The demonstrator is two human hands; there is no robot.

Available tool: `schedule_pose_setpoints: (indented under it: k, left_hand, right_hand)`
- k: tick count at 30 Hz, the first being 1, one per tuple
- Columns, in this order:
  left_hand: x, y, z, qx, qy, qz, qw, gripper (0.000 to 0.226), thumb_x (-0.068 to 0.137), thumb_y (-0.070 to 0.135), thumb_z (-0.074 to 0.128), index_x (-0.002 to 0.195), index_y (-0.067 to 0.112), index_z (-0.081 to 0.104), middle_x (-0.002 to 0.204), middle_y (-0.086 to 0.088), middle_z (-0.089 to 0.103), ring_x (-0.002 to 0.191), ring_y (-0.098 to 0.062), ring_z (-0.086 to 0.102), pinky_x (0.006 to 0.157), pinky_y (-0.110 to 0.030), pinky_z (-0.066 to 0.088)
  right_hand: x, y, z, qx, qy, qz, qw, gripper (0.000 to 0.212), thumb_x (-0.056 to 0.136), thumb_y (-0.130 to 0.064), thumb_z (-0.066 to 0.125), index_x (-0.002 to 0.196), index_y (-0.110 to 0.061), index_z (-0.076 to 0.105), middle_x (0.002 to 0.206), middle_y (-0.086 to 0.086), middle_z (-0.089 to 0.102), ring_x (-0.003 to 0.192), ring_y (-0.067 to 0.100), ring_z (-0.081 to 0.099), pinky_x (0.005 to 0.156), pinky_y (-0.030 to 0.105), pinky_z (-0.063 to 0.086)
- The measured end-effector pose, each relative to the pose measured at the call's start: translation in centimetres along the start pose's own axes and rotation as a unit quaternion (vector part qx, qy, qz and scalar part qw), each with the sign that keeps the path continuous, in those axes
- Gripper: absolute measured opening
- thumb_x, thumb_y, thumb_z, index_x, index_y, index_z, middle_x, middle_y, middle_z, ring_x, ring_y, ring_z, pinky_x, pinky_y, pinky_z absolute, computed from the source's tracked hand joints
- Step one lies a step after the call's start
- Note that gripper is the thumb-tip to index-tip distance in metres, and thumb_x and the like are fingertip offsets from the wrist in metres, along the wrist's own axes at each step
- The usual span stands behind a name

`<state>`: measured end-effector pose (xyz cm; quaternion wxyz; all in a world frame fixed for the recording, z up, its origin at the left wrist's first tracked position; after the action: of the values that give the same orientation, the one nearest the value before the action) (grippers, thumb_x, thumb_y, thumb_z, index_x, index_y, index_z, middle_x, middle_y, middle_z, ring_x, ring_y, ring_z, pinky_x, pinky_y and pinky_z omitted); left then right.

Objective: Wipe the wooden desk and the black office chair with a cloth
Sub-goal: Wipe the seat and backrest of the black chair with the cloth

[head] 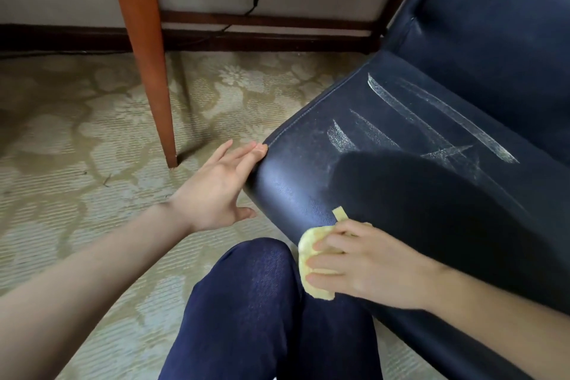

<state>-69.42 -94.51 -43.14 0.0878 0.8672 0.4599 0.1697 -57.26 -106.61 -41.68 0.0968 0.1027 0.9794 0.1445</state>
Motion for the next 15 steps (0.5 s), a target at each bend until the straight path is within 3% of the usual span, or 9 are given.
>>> schedule_pose_setpoints:
  k: [8,15]
  left_hand:
    - [-0.6,-0.7,0.5,-0.031,-0.017,0.0,0.999,0.097,0.071,0.016,0.075,0.146,0.002,0.016,0.156,-0.01,0.021,0.145,-0.015,0.013,0.116,-0.022,-0.01]
    - [-0.7,-1.3,-0.2,-0.099,0.009,-0.03,0.995,0.089,0.069,0.011,0.068,0.143,0.003,0.018,0.138,-0.014,0.047,0.135,-0.019,0.033,0.115,-0.021,-0.01]
  right_hand:
    - [7.2,3.8,-1.0,0.012,0.04,0.011,0.999,0.032,0.093,-0.01,0.046,0.091,-0.034,0.067,0.092,-0.016,0.064,0.094,0.015,0.058,0.076,0.029,0.044]
    - [9.0,9.0,-3.2,0.103,0.148,0.135,0.974,0.021,0.081,-0.013,0.067,0.096,-0.025,0.075,0.099,-0.008,0.071,0.086,0.024,0.061,0.074,0.036,0.048]
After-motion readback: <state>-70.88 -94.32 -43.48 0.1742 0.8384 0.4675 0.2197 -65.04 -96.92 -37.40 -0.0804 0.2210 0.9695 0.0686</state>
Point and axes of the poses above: each hand's wrist, its own x-axis towards the middle knuckle, its own z-axis out of the palm, y = z × x, the point moved 10 cm from there along x, towards the middle knuckle
